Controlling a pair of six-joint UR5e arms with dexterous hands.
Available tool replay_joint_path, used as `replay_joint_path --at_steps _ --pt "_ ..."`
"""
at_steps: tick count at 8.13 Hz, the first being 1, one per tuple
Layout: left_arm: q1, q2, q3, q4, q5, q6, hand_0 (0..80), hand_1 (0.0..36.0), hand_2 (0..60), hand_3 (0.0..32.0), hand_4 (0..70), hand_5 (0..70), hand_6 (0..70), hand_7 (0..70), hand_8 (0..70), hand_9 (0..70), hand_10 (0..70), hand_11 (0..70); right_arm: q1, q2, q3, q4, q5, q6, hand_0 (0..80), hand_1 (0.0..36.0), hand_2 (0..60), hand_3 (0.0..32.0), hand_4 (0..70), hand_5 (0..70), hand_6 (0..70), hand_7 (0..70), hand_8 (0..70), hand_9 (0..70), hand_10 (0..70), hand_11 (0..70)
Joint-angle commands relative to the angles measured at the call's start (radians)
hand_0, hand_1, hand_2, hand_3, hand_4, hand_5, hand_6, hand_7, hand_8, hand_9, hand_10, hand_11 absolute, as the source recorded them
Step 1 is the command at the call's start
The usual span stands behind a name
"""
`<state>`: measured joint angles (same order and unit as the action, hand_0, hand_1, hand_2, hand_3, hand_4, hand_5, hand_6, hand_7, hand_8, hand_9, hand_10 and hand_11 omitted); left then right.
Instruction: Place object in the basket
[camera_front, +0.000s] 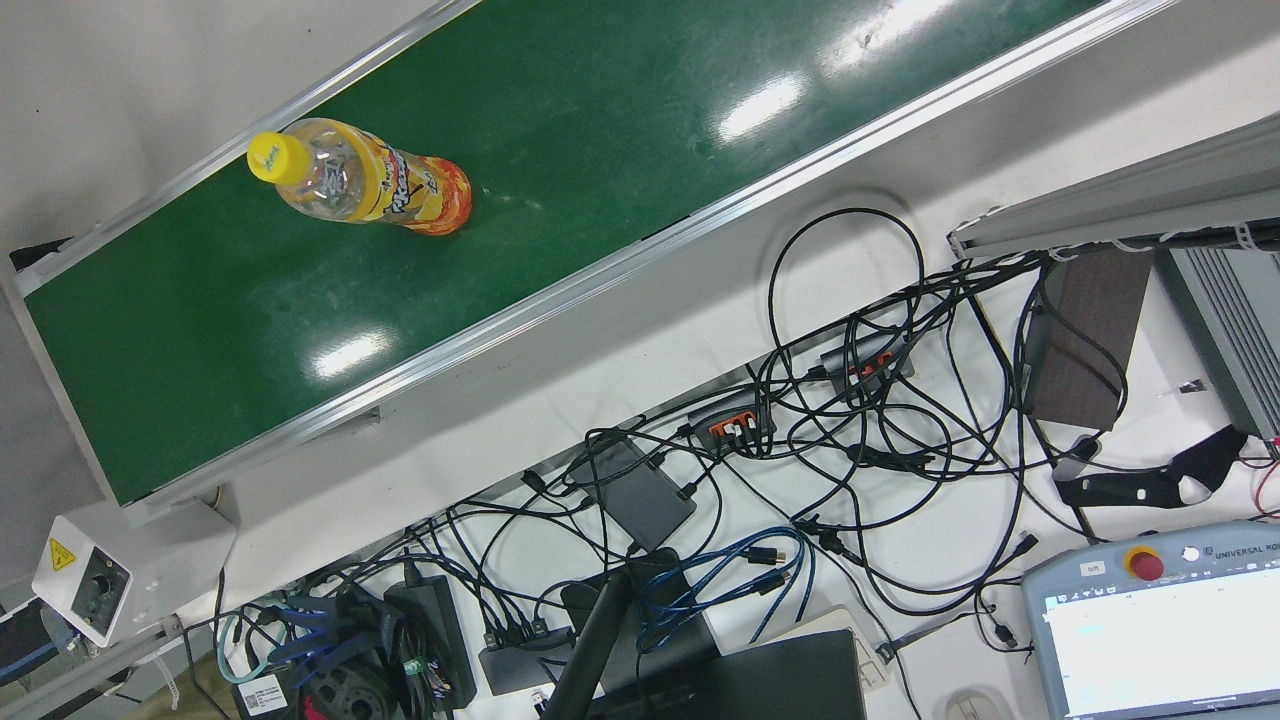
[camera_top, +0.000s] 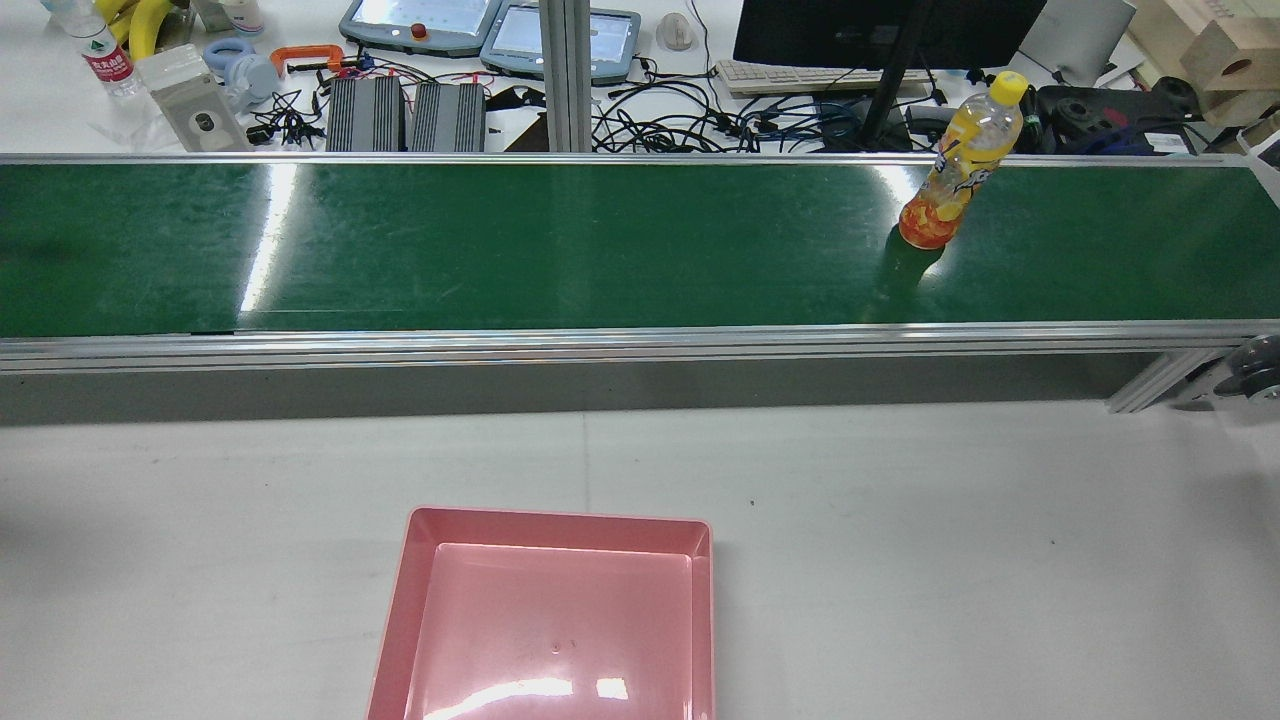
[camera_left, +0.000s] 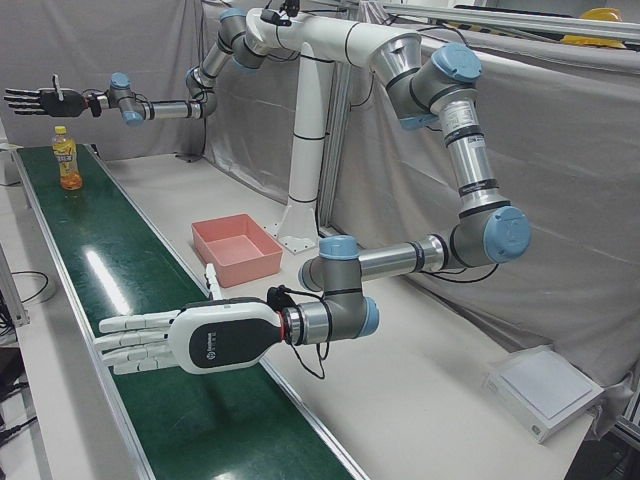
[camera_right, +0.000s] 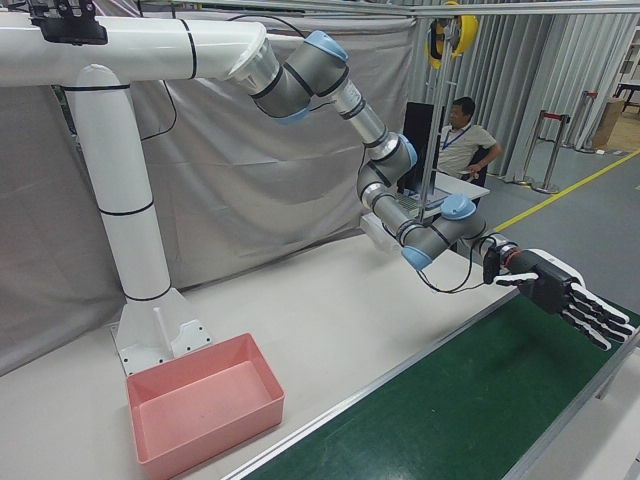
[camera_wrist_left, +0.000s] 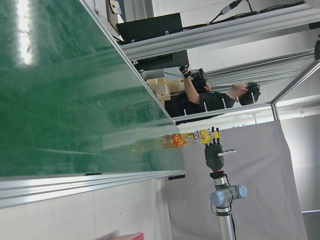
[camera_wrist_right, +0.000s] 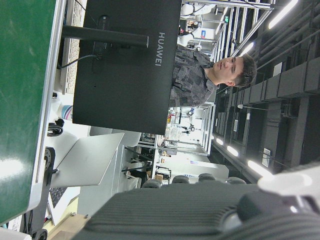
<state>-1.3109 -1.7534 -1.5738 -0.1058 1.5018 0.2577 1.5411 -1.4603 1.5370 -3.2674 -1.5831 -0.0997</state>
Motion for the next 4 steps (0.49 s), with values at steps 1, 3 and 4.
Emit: replay_joint_path --at_steps 1,3,4 --pt "-0.001 0.000 -0.002 0.000 0.000 0.000 51.9 10.4 0.0 0.0 5.7 1.4 0.0 0.0 0.0 0.0 3.0 6.2 -0.001 0.000 0.000 0.000 0.000 0.000 0.0 0.0 0.0 0.0 0.0 0.0 0.0 0.0 0.0 0.0 0.0 0.0" --pt "-0.001 0.002 -0.003 0.000 0.000 0.000 51.7 9.9 0.0 0.0 5.7 1.1 0.0 0.0 0.0 0.0 3.0 6.2 -0.001 0.000 -0.002 0.000 0.000 0.000 0.0 0.0 0.0 0.0 0.0 0.0 0.0 0.0 0.0 0.0 0.0 0.0" --pt "-0.001 0.002 -0.005 0.000 0.000 0.000 51.5 9.9 0.0 0.0 5.7 1.1 0.0 0.0 0.0 0.0 2.9 6.0 -0.001 0.000 -0.002 0.000 0.000 0.000 0.0 0.0 0.0 0.0 0.0 0.0 0.0 0.0 0.0 0.0 0.0 0.0"
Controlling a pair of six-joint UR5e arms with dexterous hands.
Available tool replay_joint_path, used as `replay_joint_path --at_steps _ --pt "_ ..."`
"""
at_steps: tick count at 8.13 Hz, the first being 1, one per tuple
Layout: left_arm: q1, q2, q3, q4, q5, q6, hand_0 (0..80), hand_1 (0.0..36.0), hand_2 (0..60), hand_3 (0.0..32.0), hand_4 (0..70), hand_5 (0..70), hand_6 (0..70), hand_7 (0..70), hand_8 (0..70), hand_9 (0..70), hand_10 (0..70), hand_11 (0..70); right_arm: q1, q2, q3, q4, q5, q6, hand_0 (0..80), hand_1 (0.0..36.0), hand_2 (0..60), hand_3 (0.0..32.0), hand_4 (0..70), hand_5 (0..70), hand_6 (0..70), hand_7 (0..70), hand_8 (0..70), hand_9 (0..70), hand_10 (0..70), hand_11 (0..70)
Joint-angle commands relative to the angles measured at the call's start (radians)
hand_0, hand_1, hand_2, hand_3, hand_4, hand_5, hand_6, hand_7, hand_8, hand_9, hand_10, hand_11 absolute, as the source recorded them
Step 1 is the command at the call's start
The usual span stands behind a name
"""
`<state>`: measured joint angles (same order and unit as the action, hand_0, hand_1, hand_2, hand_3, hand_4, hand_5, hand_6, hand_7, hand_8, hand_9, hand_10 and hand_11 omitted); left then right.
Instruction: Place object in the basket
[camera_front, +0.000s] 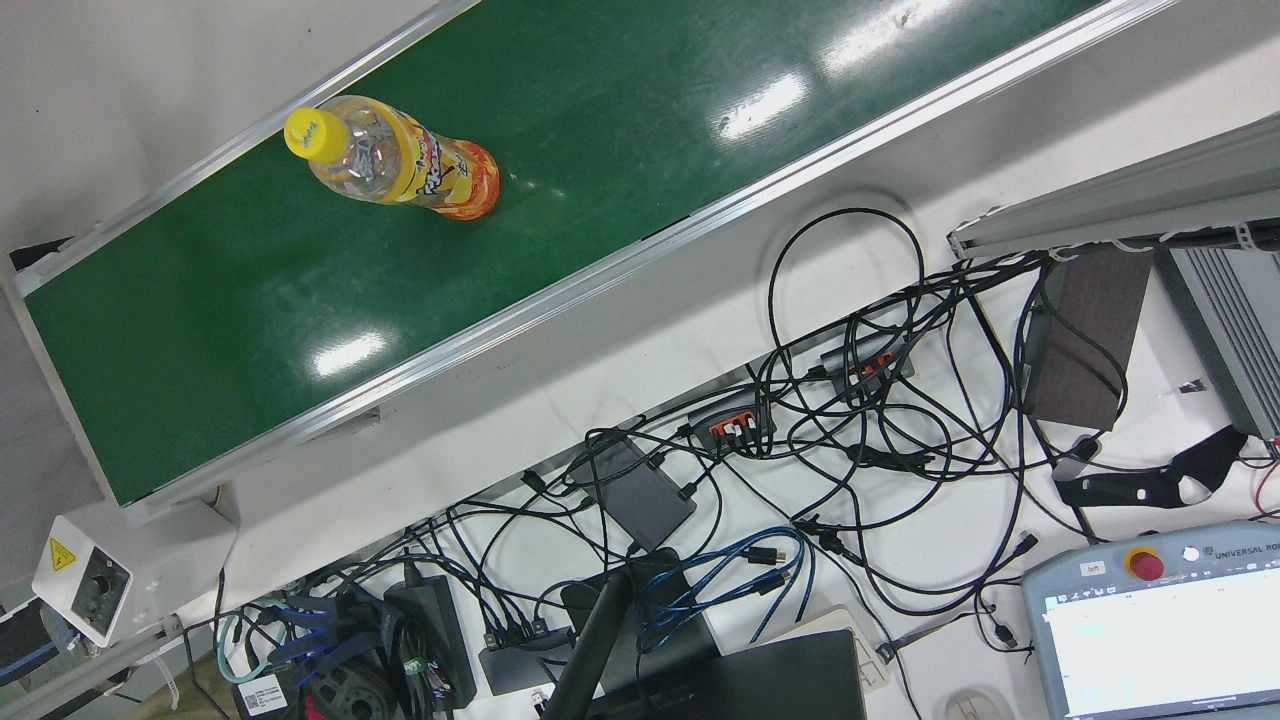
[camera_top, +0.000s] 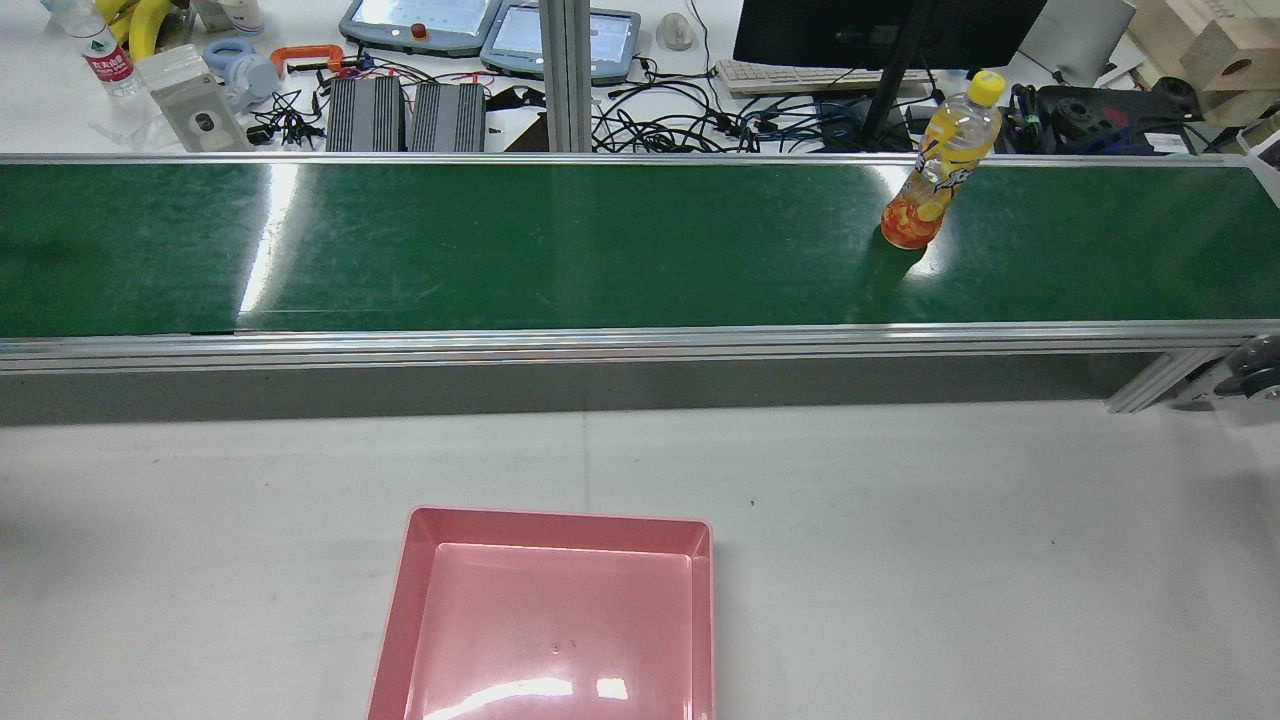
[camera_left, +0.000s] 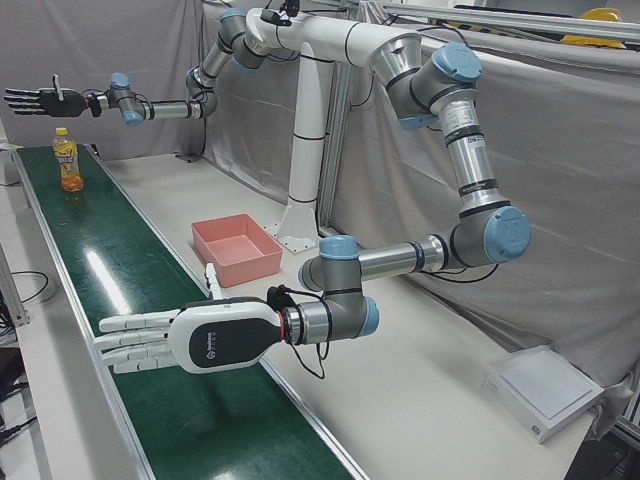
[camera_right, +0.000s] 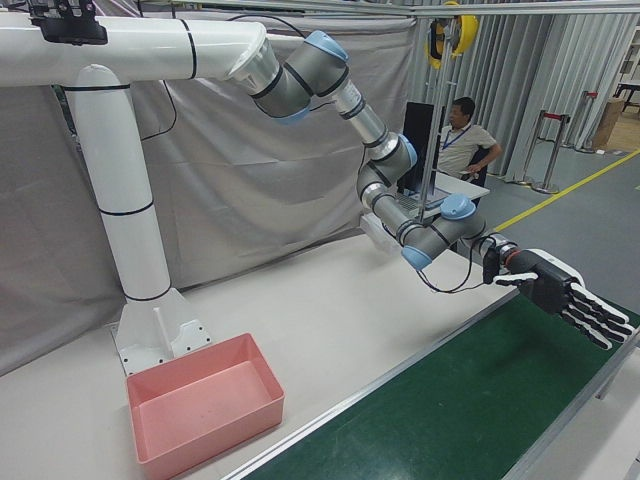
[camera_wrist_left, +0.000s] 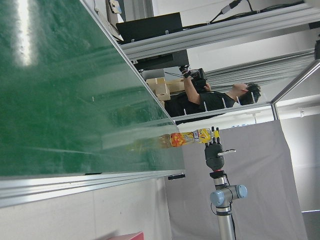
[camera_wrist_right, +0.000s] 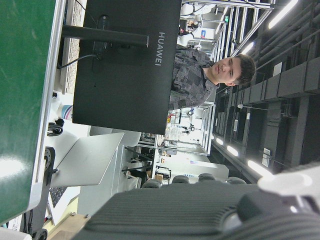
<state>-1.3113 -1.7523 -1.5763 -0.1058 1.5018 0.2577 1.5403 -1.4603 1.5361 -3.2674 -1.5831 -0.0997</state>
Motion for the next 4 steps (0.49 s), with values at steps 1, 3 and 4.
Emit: replay_joint_path --at_steps 1,3,4 --pt "0.000 0.000 -0.002 0.000 0.000 0.000 51.6 9.9 0.0 0.0 5.6 1.0 0.0 0.0 0.0 0.0 3.2 6.4 0.000 0.000 -0.001 0.000 0.000 0.000 0.0 0.0 0.0 0.0 0.0 0.0 0.0 0.0 0.0 0.0 0.0 0.0" --pt "-0.002 0.000 -0.010 0.000 0.000 0.000 51.7 10.0 0.0 0.0 5.7 1.1 0.0 0.0 0.0 0.0 2.9 6.0 0.000 0.000 -0.001 0.000 0.000 0.000 0.0 0.0 0.0 0.0 0.0 0.0 0.0 0.0 0.0 0.0 0.0 0.0" --pt "-0.002 0.000 -0.016 0.002 0.000 0.000 51.9 10.0 0.0 0.0 5.8 1.1 0.0 0.0 0.0 0.0 3.1 6.4 0.000 0.000 -0.001 0.000 0.000 0.000 0.0 0.0 0.0 0.0 0.0 0.0 0.0 0.0 0.0 0.0 0.0 0.0"
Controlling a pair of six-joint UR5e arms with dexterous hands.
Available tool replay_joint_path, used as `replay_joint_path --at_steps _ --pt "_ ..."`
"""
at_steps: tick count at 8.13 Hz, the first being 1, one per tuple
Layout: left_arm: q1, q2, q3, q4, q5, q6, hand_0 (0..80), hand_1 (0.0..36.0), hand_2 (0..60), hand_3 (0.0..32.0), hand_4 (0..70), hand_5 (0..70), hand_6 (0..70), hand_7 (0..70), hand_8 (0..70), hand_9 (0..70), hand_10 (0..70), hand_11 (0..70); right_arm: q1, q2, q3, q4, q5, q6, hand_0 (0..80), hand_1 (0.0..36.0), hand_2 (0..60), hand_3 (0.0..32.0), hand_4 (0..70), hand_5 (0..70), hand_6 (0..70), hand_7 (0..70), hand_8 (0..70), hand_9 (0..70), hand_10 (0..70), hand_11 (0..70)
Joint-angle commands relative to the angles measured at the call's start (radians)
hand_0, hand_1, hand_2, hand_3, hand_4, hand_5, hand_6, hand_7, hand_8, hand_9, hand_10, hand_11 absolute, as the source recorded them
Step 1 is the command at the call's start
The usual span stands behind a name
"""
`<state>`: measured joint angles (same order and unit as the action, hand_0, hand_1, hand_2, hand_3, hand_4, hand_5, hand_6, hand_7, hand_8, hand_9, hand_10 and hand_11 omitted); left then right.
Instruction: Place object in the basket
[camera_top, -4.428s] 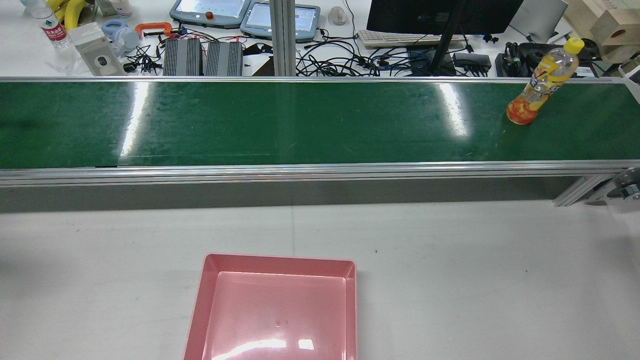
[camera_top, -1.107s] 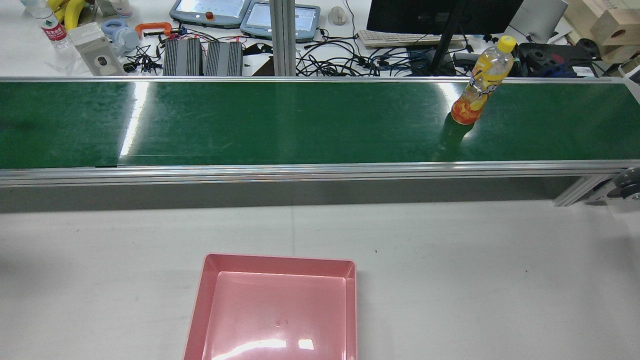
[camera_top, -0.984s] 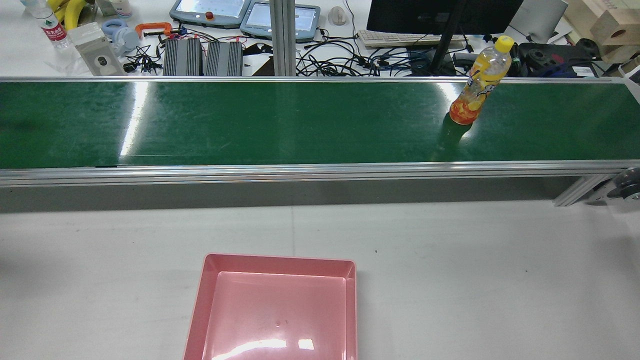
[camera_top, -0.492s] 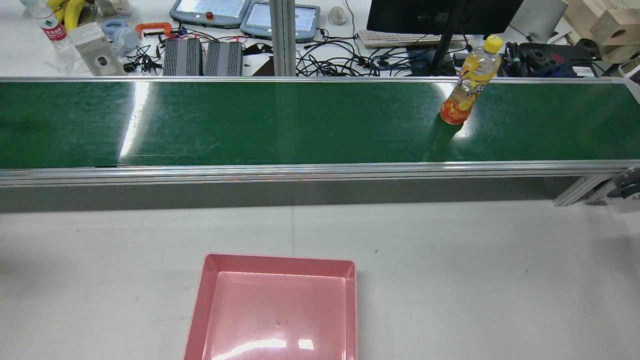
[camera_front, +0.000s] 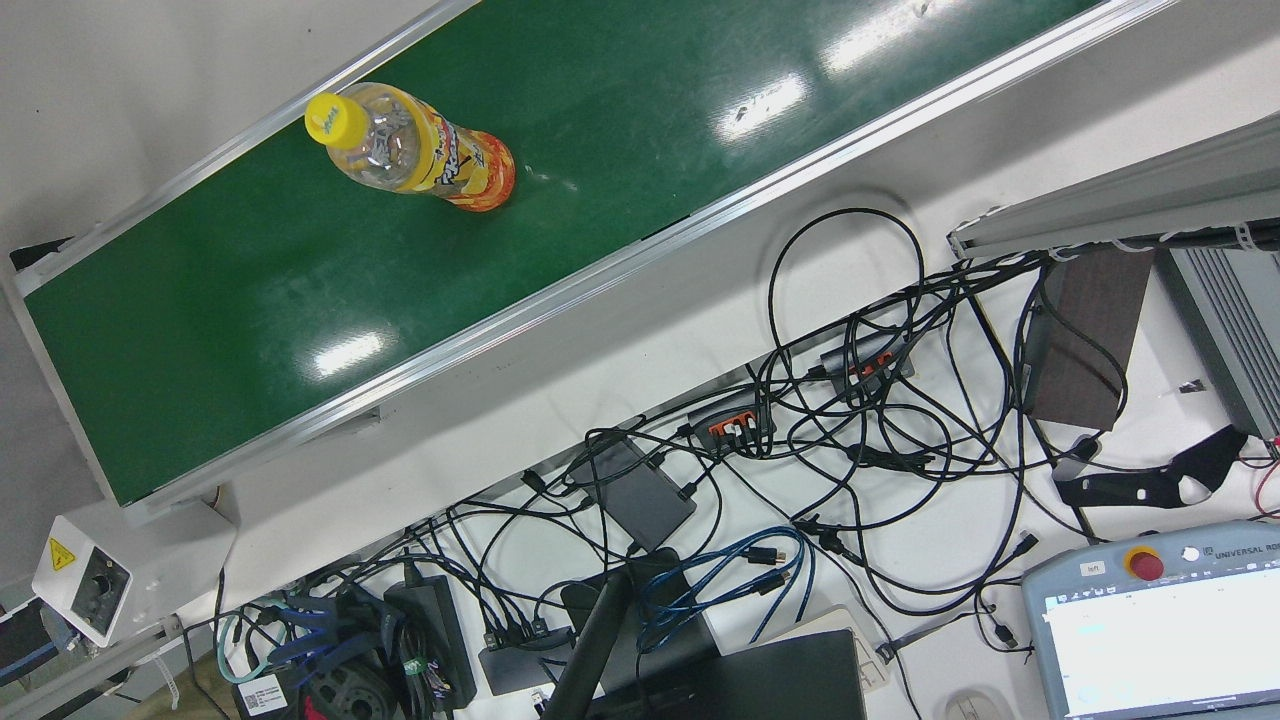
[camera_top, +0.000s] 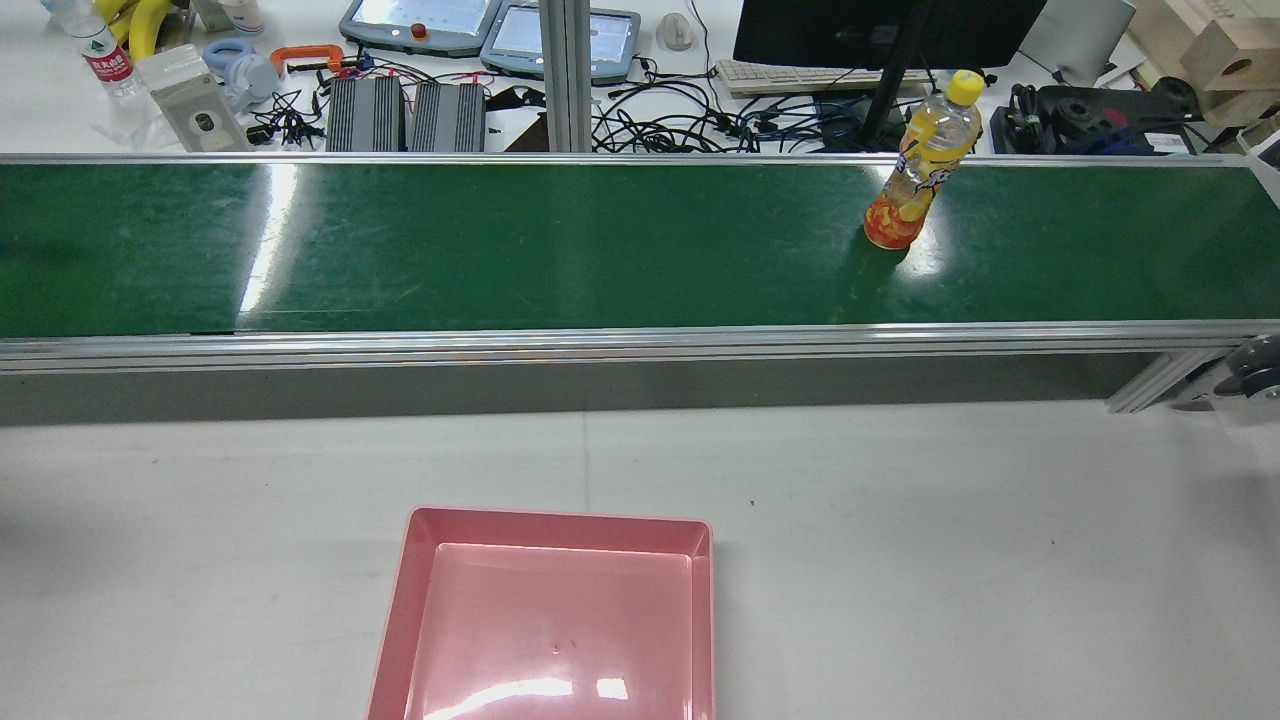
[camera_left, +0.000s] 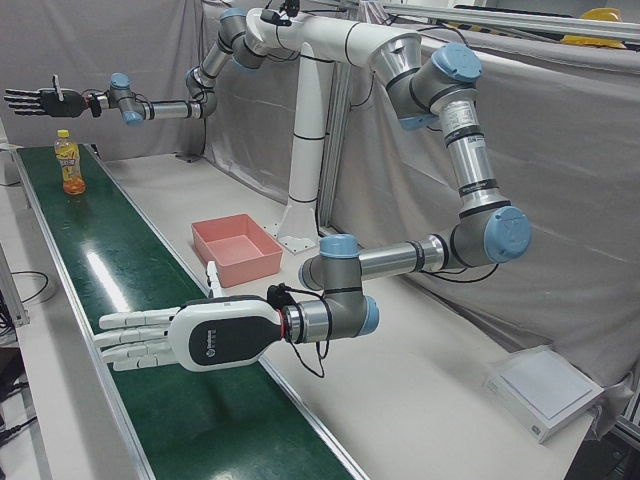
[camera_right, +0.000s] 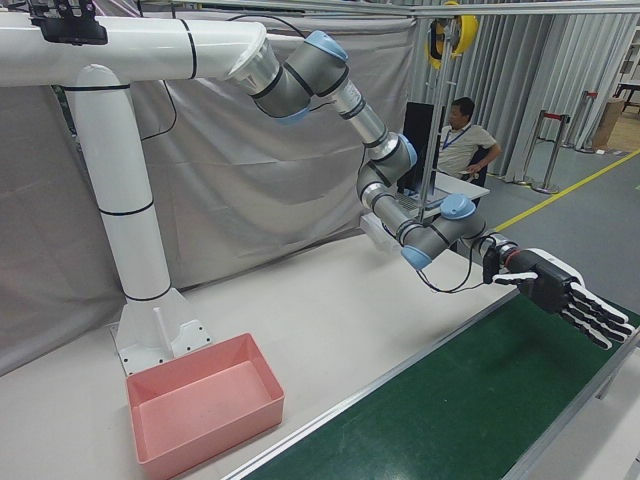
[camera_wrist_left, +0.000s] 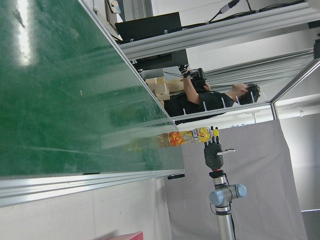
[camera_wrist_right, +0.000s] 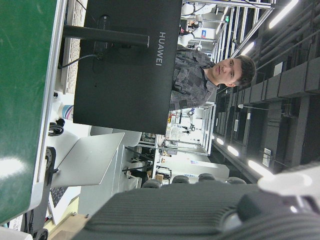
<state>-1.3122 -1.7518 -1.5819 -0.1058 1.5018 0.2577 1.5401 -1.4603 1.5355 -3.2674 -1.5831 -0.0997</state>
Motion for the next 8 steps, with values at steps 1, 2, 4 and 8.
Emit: replay_joint_path --at_steps 1,2,4,8 --pt "-0.001 0.000 -0.010 0.002 0.000 0.000 52.0 10.1 0.0 0.0 5.8 1.3 0.0 0.0 0.0 0.0 3.1 6.4 0.000 0.000 0.000 0.000 0.000 0.000 0.0 0.0 0.0 0.0 0.0 0.0 0.0 0.0 0.0 0.0 0.0 0.0" --pt "-0.001 0.002 -0.013 0.002 0.000 0.000 51.7 10.0 0.0 0.0 5.7 1.0 0.0 0.0 0.0 0.0 3.0 6.2 0.000 0.000 0.000 0.000 0.000 0.000 0.0 0.0 0.0 0.0 0.0 0.0 0.0 0.0 0.0 0.0 0.0 0.0" --pt "-0.004 0.005 -0.017 0.002 0.000 0.000 51.8 10.0 0.0 0.0 5.6 1.1 0.0 0.0 0.0 0.0 3.3 6.6 0.000 0.000 -0.002 0.000 0.000 0.000 0.0 0.0 0.0 0.0 0.0 0.0 0.0 0.0 0.0 0.0 0.0 0.0" --pt "-0.004 0.005 -0.017 0.002 0.000 0.000 51.5 9.8 0.0 0.0 5.6 1.2 0.0 0.0 0.0 0.0 3.2 6.5 0.000 0.000 0.000 0.000 0.000 0.000 0.0 0.0 0.0 0.0 0.0 0.0 0.0 0.0 0.0 0.0 0.0 0.0"
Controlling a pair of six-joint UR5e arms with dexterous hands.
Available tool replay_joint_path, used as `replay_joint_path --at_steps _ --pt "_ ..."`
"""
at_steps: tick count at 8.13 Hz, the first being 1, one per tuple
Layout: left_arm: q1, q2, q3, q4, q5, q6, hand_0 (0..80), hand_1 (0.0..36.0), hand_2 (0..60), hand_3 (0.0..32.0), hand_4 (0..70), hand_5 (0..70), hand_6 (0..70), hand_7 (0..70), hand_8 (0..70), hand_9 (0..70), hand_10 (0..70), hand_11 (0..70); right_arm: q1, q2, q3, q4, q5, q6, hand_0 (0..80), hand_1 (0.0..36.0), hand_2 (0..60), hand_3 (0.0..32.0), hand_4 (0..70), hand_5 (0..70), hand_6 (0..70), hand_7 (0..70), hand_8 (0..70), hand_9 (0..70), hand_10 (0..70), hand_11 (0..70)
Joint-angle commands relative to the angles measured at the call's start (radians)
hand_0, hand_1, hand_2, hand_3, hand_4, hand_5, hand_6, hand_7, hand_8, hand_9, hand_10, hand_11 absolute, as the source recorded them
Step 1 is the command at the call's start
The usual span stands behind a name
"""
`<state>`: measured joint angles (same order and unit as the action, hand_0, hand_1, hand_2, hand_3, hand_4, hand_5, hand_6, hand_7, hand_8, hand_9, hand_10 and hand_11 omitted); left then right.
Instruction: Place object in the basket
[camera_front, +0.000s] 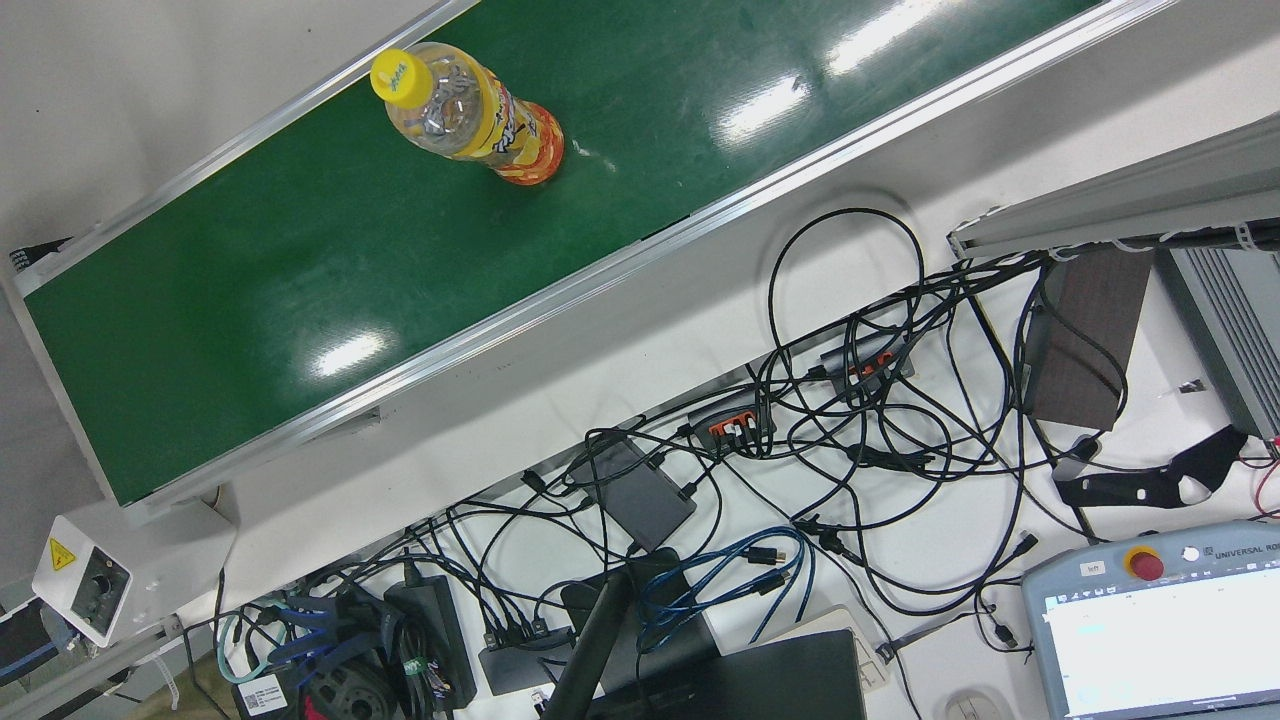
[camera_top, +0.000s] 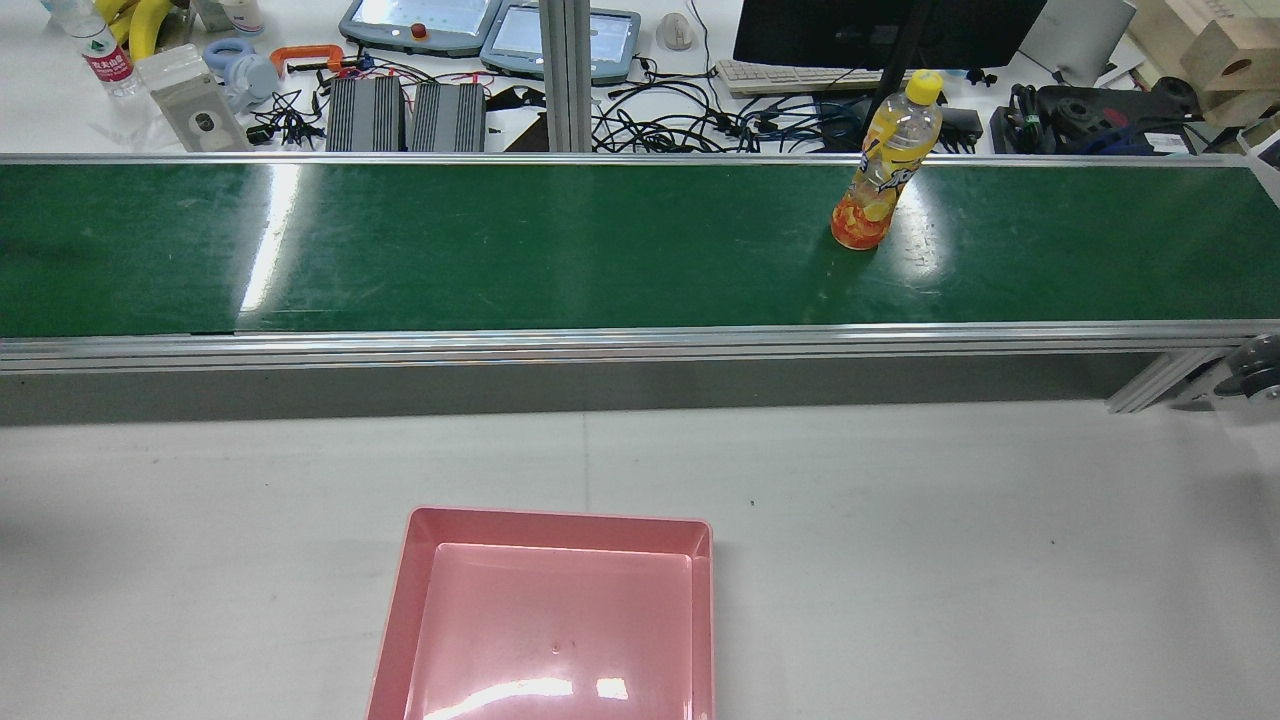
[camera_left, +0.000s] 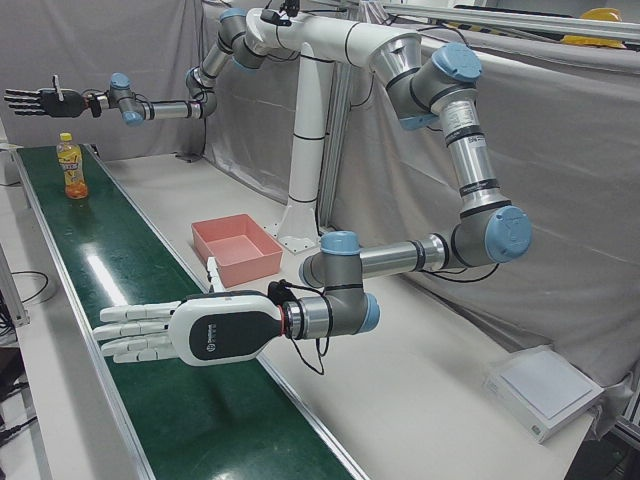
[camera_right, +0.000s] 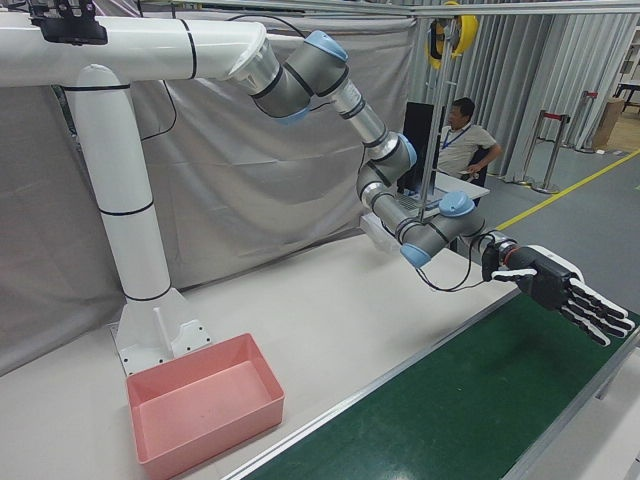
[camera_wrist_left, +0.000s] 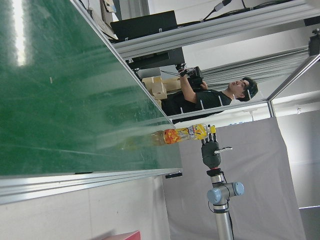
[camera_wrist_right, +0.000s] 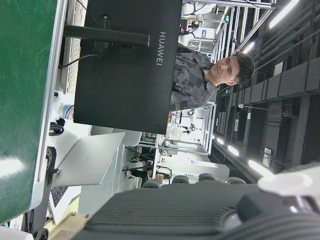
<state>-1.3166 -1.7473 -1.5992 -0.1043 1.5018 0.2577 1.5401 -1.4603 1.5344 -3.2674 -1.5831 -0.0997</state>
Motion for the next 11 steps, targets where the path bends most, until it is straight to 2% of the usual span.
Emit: replay_joint_path --at_steps 1,8,11 --pt "0.000 0.000 0.001 0.000 0.000 0.000 51.7 9.8 0.0 0.0 5.6 1.2 0.0 0.0 0.0 0.0 3.0 6.2 0.000 0.000 0.001 0.000 0.000 0.000 0.0 0.0 0.0 0.0 0.0 0.0 0.0 0.0 0.0 0.0 0.0 0.0" --pt "0.004 0.002 -0.001 0.000 0.000 0.002 52.3 10.0 0.0 0.0 6.6 2.0 0.0 0.0 0.0 0.0 2.6 5.6 0.000 0.000 0.001 0.000 0.000 0.000 0.0 0.0 0.0 0.0 0.0 0.0 0.0 0.0 0.0 0.0 0.0 0.0" --pt "0.010 0.015 -0.007 0.017 0.002 0.026 53.2 10.4 0.0 0.0 7.4 3.0 0.0 0.0 0.0 0.0 2.5 5.4 0.000 0.000 0.001 0.000 0.000 0.000 0.0 0.0 0.0 0.0 0.0 0.0 0.0 0.0 0.0 0.0 0.0 0.0"
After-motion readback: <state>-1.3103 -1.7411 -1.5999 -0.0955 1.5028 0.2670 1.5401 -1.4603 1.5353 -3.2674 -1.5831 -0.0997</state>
